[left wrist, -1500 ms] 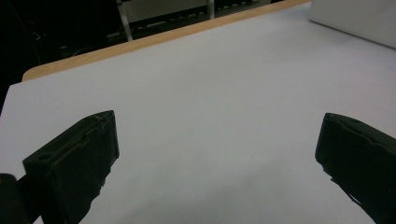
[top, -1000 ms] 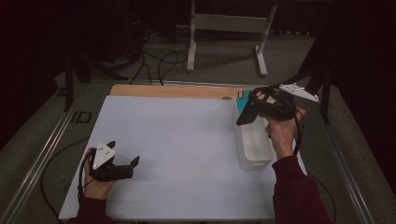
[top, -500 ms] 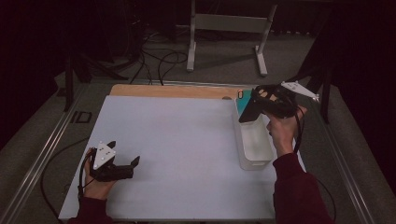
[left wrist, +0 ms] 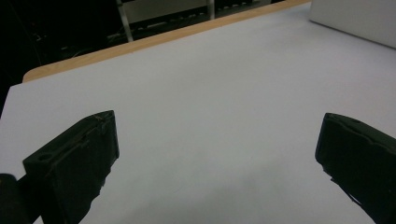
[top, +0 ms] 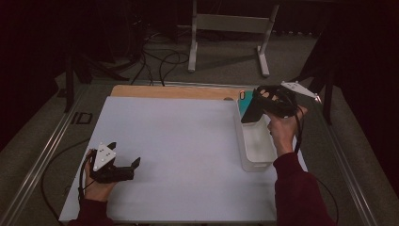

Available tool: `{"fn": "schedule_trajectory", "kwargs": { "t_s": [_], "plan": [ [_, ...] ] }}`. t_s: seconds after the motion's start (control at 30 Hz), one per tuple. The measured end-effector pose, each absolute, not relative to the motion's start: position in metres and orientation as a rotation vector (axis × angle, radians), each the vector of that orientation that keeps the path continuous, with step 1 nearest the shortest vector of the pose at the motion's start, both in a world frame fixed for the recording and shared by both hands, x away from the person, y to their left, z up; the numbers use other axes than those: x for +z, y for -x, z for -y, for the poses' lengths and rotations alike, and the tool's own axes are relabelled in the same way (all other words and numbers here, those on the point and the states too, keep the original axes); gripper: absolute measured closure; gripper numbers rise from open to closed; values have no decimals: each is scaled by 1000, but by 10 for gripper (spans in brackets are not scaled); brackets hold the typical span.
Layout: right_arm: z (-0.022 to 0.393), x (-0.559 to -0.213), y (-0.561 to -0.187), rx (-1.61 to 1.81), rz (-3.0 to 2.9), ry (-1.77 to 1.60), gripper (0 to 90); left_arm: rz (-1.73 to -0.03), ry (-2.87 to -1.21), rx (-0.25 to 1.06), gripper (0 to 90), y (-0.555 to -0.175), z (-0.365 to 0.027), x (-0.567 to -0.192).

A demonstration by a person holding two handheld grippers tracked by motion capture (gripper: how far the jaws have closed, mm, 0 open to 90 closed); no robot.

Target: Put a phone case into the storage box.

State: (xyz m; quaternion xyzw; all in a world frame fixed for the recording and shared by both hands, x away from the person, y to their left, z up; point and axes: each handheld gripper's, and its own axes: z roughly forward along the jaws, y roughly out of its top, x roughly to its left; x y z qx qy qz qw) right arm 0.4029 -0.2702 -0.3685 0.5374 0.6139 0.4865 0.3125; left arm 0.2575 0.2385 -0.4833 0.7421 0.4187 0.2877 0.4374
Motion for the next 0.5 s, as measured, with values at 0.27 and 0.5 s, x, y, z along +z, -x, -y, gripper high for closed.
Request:
{"fn": "schedule_trajectory", "kwargs": {
  "t_s": [0.27, 0.5],
  "plan": [
    [271, -372, -408, 1250, -1617, -1431, 142, -1040, -1842, 718, 0, -257, -239, -483],
    [272, -376, -413, 1223, -1620, -1441, 142, -1040, -1840, 719, 0, -257, -239, -483]
  ]
}}
